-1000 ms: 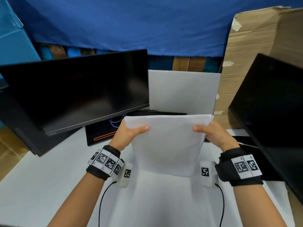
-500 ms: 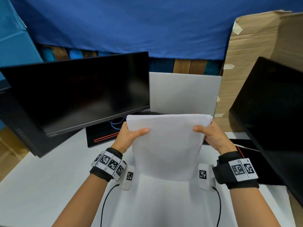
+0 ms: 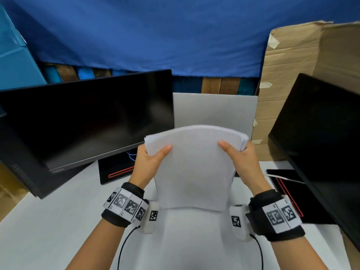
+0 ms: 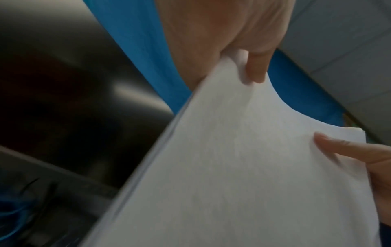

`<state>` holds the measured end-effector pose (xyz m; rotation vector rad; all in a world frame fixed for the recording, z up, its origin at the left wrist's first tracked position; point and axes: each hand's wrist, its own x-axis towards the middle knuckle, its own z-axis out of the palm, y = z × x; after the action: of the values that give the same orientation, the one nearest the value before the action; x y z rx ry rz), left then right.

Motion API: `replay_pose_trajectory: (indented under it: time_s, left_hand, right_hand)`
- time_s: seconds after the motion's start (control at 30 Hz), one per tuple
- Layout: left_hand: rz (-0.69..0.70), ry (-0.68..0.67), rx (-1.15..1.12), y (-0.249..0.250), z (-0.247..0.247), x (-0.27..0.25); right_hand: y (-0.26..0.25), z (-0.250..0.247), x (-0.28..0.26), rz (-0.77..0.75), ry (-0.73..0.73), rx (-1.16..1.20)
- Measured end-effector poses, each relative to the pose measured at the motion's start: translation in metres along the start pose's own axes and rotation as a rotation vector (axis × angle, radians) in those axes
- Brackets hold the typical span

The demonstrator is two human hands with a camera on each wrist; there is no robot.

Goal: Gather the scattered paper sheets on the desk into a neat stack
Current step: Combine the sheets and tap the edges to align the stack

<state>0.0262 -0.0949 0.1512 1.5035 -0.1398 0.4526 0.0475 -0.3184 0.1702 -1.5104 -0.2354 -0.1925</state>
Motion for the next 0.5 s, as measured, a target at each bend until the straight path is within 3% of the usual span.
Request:
replay_pose_trajectory:
  time_s: [0.13, 0.37, 0.5]
  left_hand:
    - [-0.124, -0.025, 0.045, -0.019, 0.003, -0.010]
    - [-0.025, -0.066, 0.001, -0.006, 0.000, -0.009]
    - [-0.192, -0.083, 0.016, -0.045, -0.002, -0.024]
  right_hand:
    - [0.026, 0.004, -0.009, 0.144, 0.015, -0.032]
    - [0.015, -0.007, -0.007, 0.086, 0.004, 0.049]
    - [0.060, -0.009, -0.019, 0.290, -0.059, -0.035]
